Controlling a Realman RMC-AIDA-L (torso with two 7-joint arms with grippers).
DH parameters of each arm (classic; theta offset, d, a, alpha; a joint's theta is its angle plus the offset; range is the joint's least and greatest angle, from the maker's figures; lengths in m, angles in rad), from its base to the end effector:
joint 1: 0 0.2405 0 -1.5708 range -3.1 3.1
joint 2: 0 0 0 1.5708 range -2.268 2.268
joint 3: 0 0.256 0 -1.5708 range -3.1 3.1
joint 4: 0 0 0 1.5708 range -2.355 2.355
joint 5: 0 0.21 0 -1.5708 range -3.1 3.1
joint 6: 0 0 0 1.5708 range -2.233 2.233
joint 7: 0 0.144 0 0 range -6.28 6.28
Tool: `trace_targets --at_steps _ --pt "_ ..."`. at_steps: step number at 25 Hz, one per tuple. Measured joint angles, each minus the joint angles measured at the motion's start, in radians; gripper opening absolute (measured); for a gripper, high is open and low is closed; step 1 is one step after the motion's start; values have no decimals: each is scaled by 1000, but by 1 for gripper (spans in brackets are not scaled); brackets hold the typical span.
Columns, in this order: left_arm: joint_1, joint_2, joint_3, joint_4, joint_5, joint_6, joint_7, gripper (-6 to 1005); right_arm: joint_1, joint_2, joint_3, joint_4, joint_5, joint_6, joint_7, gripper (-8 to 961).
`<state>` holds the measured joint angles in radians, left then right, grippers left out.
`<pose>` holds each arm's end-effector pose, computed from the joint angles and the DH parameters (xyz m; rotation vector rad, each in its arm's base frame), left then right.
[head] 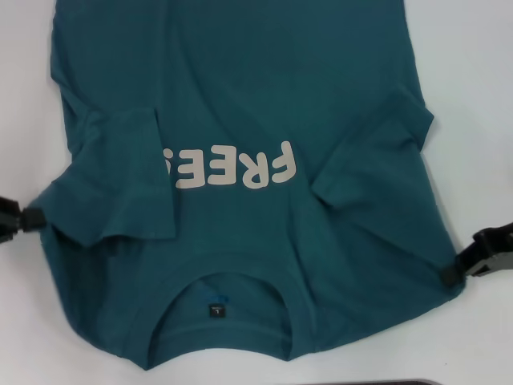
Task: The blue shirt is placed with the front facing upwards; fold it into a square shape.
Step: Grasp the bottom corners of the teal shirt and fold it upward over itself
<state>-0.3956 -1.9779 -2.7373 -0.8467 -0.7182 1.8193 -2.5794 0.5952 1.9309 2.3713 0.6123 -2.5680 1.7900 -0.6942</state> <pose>-0.3472 0.2626 0.0806 -1.9093 -2.3134 -0.4730 0.3170 0.2859 0.0292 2.2607 -2.0243 0.2373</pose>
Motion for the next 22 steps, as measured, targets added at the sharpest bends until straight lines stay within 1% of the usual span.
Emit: trace_targets --at_steps 3,5,7,9,14,17,22 --pt "0 14 60 0 29 19 -4 0 -1 -14 0 33 -38 41 2 19" --pt "-3 18 81 -1 43 40 -3 0 -4 -24 -2 61 -70 86 2 19" --pt "-6 19 95 -6 57 68 1 1 -5 -26 -3 70 -87 102 2 19" --pt "-9 19 114 -9 73 90 2 2 -5 -26 -4 80 -116 121 2 19" --pt "-8 17 162 -13 128 128 2 2 -2 -16 -6 86 -197 154 2 19" --pt "-5 13 174 -15 171 138 2 1 -3 -13 -8 86 -215 159 4 19" --pt "1 11 179 -34 178 181 26 1 4 -13 -11 88 -216 153 0 20"
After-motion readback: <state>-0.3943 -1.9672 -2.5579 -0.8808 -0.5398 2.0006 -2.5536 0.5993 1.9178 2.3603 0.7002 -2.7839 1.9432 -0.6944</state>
